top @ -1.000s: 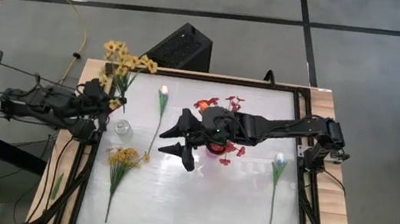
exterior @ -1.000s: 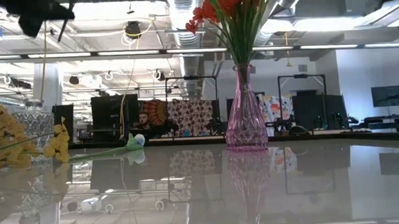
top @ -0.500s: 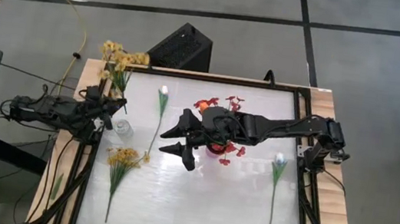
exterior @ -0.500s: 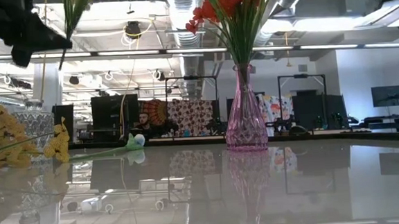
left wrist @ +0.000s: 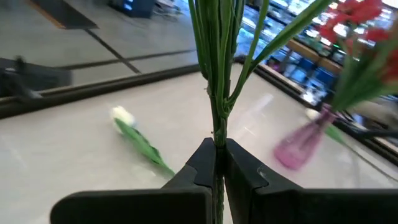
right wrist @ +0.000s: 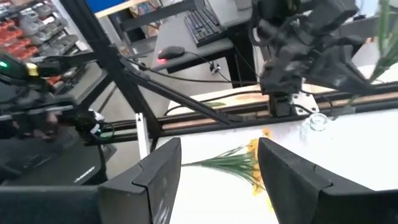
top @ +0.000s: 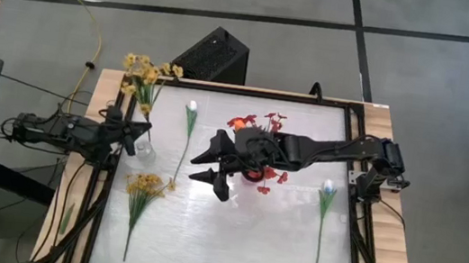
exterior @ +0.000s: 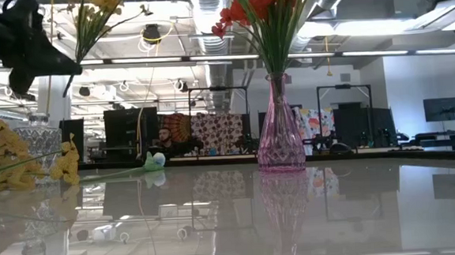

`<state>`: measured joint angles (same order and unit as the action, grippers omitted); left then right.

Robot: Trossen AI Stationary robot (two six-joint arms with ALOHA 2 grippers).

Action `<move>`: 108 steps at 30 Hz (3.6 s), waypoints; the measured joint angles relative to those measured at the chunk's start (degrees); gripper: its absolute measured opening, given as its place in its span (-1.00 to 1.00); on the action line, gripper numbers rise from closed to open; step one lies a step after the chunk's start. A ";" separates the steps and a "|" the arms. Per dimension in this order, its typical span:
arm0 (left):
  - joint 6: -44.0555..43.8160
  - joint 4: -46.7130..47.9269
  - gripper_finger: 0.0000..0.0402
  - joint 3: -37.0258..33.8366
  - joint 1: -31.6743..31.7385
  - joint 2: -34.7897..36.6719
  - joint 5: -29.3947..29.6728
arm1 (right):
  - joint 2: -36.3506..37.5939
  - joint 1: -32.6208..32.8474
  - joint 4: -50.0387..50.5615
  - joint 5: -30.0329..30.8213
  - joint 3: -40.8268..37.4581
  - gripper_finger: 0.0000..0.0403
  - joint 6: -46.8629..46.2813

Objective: Sort flowers into vase by color
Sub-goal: Put the top yellow flowers into the transparent vase

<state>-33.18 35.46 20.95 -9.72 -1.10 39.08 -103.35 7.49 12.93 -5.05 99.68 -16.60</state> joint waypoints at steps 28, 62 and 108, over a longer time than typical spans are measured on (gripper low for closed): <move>14.04 -58.79 -1.00 0.04 -0.02 -25.39 -33.83 | -12.15 -6.57 -14.31 -1.15 10.40 0.11 -0.02; 6.20 -54.13 -0.19 0.07 -0.02 -25.68 -37.96 | -12.00 -5.58 -5.35 -2.78 10.40 -0.84 -1.42; 18.50 -48.78 -0.95 12.07 0.00 -29.02 -31.38 | -11.92 -5.01 -5.65 -6.44 10.40 -0.23 -2.93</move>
<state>-14.68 -13.31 33.01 -9.72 -30.12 7.70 -115.27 2.48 7.28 -11.49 110.08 -19.53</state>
